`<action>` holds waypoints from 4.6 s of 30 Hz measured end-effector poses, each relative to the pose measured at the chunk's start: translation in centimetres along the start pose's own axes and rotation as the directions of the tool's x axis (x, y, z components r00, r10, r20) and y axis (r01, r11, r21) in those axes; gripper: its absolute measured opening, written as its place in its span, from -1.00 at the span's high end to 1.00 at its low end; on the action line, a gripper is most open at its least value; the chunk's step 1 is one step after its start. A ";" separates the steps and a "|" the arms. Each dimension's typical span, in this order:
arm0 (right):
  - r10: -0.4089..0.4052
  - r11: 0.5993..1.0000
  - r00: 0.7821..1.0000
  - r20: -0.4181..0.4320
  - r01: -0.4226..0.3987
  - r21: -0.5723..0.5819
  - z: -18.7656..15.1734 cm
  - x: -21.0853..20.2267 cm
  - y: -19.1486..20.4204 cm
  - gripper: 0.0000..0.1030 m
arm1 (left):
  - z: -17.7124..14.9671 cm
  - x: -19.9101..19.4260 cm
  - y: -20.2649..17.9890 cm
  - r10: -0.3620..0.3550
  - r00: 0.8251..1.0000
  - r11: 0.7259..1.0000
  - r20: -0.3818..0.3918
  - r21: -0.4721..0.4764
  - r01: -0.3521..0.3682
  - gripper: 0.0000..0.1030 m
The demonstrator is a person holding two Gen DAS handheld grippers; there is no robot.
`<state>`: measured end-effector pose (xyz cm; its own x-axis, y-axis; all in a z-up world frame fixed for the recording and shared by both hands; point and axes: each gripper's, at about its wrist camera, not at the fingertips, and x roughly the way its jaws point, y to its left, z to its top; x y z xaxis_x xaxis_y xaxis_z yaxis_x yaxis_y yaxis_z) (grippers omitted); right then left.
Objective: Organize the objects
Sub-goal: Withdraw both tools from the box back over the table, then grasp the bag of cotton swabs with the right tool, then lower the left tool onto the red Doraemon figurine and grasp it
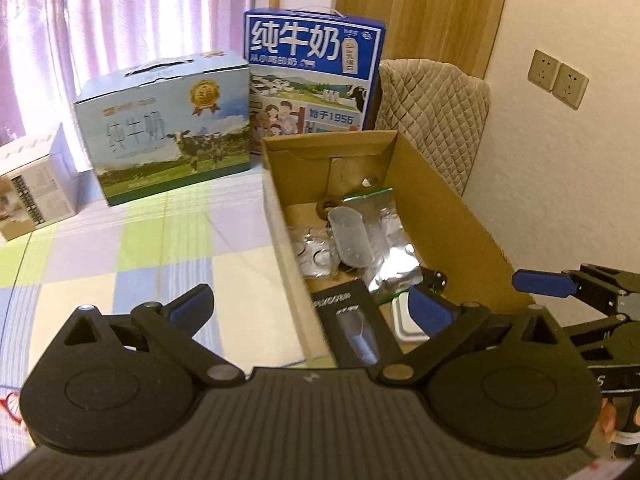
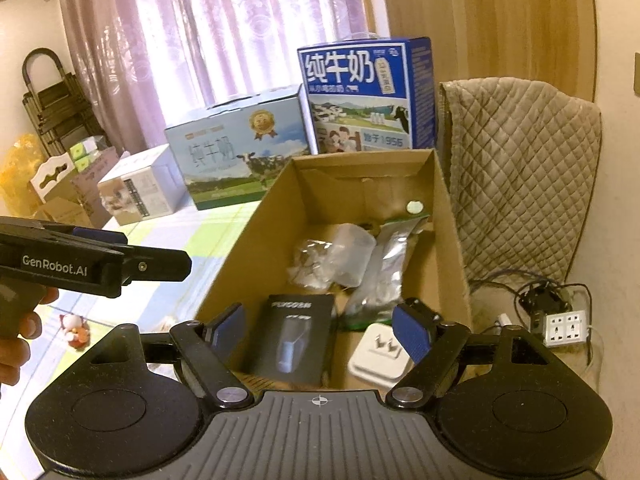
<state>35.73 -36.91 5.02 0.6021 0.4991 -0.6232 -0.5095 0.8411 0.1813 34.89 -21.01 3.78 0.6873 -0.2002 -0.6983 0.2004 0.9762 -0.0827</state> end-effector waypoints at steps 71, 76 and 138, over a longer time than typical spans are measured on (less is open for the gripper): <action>0.135 0.981 0.954 -0.267 -0.167 -0.101 -9.1 10.3 21.8 -0.51 | -15.9 -9.0 21.9 0.188 0.956 0.939 -0.223 -0.244 -0.241 -0.98; 0.125 0.978 0.965 -0.230 -0.159 -0.137 -8.4 12.5 21.3 -0.51 | -16.0 -7.6 23.0 0.191 0.953 0.933 -0.236 -0.258 -0.251 -0.98; 0.069 0.964 0.954 -0.293 -0.140 -0.227 -8.0 21.8 22.8 0.45 | -15.7 2.3 29.1 0.186 0.933 0.918 -0.308 -0.284 -0.277 0.04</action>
<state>32.35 -8.53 -10.57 0.3590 0.4732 -0.8045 -0.7147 0.6937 0.0890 31.37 8.28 -11.35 0.4637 0.0202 -0.8858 -0.2044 0.9752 -0.0847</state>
